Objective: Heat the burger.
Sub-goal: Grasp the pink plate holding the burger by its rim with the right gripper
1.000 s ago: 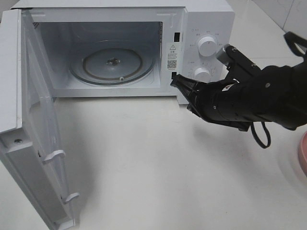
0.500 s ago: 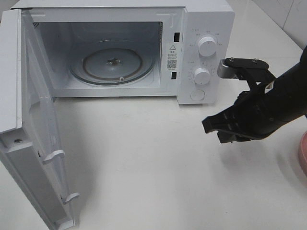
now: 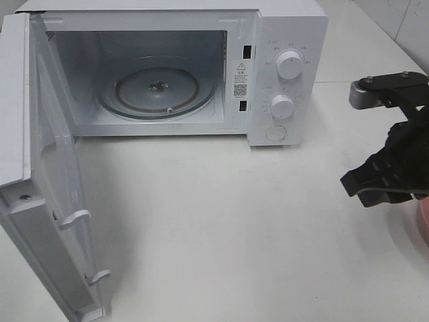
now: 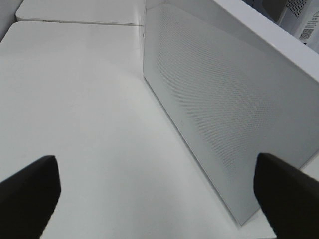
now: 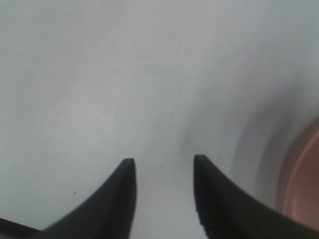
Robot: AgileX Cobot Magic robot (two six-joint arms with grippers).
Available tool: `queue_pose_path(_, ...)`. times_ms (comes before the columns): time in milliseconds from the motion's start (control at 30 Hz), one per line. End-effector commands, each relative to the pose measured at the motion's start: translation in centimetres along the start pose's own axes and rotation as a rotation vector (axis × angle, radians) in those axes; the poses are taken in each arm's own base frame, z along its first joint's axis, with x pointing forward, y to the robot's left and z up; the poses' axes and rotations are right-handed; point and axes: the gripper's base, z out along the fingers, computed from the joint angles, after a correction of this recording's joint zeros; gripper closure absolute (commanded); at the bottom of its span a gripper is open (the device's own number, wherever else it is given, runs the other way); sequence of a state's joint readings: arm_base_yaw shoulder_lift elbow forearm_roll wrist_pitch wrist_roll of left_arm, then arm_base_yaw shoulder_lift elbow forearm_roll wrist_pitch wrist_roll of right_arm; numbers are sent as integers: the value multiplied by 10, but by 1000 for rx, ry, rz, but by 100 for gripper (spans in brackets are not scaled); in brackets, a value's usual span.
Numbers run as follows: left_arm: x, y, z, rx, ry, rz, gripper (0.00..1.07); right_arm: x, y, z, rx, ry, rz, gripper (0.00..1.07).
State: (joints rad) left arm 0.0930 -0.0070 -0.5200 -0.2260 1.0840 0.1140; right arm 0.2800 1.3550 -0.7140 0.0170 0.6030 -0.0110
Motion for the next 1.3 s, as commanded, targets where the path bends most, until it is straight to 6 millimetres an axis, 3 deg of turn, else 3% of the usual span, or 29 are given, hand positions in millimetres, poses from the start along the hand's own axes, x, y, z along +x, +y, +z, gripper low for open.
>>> queue_pose_path(33,1,-1,-2,5,-26,-2,9,5,-13,-10,71,11,-25,21)
queue_pose_path(67,1,-1,-2,5,-26,-2,9,5,-13,-10,71,11,-25,21)
queue_pose_path(100,1,-1,-2,5,-26,-2,9,7,-16,-11,85,22,-26,12)
queue_pose_path(133,1,-1,-2,5,-26,-2,9,7,-16,-11,85,22,-26,12)
queue_pose_path(167,1,-1,-2,5,-26,-2,9,9,-20,-12,106,47,-31,4)
queue_pose_path(400,1,-1,-2,5,-26,-2,9,13,-26,-12,128,89,-18,6)
queue_pose_path(567,1,-1,-2,5,-26,-2,9,15,-47,-12,179,94,76,12)
queue_pose_path(900,1,-1,-2,5,-26,-2,9,17,-69,-13,207,55,190,15)
queue_pose_path(1200,1,-1,-2,5,-26,-2,9,16,-70,-12,206,46,202,16)
queue_pose_path(1300,1,-1,-2,5,-26,-2,9,15,-71,-2,200,83,203,17)
